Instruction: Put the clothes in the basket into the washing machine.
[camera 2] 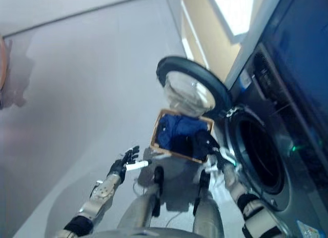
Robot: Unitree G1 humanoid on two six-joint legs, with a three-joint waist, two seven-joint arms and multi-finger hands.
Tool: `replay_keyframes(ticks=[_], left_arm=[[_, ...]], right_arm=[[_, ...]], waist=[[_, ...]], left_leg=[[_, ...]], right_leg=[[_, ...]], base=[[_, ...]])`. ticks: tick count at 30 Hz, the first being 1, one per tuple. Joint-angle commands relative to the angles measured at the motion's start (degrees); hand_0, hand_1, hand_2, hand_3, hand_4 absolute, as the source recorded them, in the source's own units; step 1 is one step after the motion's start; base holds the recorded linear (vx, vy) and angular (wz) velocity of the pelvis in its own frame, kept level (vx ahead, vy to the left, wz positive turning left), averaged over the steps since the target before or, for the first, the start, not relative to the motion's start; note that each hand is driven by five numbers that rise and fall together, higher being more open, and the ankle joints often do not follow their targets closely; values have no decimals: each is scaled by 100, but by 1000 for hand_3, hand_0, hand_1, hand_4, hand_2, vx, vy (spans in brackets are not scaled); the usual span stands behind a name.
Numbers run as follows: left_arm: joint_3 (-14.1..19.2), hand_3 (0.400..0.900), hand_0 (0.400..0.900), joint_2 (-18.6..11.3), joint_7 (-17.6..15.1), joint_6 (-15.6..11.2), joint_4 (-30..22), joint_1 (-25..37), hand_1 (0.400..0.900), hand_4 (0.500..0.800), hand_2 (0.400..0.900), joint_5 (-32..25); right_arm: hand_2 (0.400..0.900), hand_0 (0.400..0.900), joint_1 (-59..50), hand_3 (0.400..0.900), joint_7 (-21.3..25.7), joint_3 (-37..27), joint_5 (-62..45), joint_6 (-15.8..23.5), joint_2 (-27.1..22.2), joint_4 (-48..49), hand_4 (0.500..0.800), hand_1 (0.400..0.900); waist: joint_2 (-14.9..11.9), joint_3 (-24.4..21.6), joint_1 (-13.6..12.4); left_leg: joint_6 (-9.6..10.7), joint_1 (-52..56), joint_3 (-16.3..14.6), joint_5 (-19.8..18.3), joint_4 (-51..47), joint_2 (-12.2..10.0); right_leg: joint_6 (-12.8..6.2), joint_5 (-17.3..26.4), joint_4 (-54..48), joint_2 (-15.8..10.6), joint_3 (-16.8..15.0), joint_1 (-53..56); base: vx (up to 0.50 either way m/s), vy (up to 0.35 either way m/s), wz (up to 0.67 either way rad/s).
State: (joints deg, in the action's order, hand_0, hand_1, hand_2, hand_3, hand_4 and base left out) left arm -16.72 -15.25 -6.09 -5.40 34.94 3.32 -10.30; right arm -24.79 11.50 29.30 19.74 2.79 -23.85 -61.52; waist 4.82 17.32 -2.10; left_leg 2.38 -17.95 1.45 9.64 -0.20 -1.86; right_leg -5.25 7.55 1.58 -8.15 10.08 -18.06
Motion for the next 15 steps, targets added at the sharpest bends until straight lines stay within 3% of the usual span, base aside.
replay_keyframes(ticks=[1,5,8,15], left_arm=[[99,900,900,-391,-218,-468,-541,131,900,800,900,-160],[-1,900,900,-520,-270,-561,-904,131,900,800,900,-189],[-91,900,900,-755,-309,-703,-1455,158,900,800,900,-346],[-243,900,900,-964,-344,-742,-2051,205,900,800,900,-540]], right_arm=[[900,900,-581,900,194,411,737,75,-4,10,800,900],[900,900,-993,900,493,712,1632,-104,-145,-393,800,900],[900,900,-1343,900,920,984,2550,-349,-387,-665,800,900],[900,900,-1793,900,1367,886,2820,-642,-626,-990,800,900]], waist=[[-362,386,-106],[-195,602,-182],[-38,795,-250],[253,898,-333]], left_leg=[[-49,-209,53,-927,726,178],[-51,-545,84,-900,845,262],[-64,-981,109,-944,1148,366],[-138,-2194,57,-1204,2118,605]], right_leg=[[-283,-8,188,-432,-351,-187],[-297,1,325,-510,-362,-528],[-296,-65,698,-586,-406,-1009],[-268,-316,1715,-751,-654,-2263]], base=[[-78,47,4],[-78,50,10],[-118,55,13],[-98,49,8]])
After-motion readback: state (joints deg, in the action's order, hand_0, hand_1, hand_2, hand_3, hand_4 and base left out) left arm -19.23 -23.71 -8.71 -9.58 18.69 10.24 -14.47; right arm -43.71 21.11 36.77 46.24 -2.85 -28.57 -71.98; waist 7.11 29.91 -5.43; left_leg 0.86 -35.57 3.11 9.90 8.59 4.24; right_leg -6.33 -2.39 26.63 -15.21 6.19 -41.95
